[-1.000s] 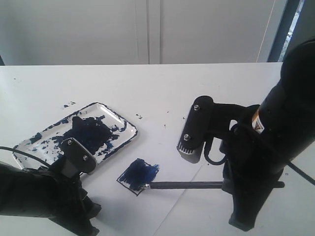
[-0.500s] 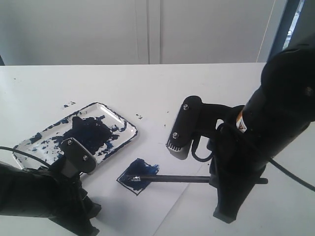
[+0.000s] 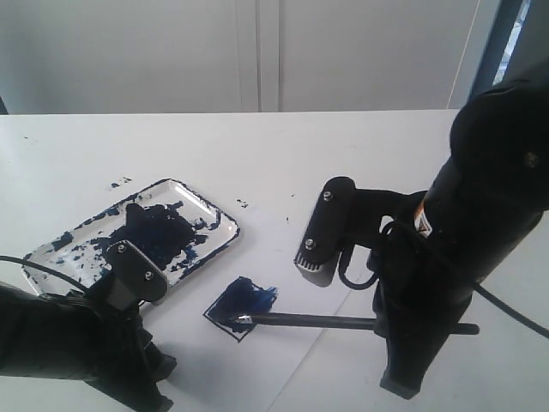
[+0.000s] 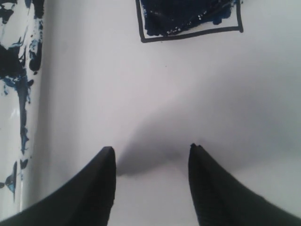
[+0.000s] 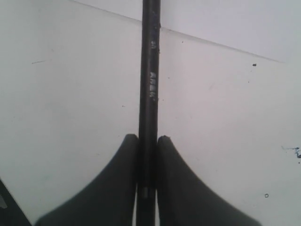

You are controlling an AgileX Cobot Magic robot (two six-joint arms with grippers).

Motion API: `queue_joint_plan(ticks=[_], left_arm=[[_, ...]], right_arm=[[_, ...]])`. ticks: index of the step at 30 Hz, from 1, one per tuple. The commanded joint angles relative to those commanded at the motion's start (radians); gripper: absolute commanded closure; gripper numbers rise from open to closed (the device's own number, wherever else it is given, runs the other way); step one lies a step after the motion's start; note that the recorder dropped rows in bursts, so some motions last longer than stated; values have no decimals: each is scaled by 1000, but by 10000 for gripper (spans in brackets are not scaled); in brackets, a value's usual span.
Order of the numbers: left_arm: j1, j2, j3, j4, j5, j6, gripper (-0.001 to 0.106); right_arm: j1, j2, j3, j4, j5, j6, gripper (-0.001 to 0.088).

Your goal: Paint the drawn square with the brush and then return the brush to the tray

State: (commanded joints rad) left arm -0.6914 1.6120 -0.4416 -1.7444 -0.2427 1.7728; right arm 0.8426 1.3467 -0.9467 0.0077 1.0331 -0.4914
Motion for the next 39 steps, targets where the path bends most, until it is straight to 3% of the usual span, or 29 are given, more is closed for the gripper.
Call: queue_joint_plan(ticks=[9,39], left_arm=[[0,0,0,0,0,0,520],[0,0,0,0,0,-2,520]], right_arm=[[0,-30,0,0,92,0,868],[0,-88,0,-25,135,24,868]])
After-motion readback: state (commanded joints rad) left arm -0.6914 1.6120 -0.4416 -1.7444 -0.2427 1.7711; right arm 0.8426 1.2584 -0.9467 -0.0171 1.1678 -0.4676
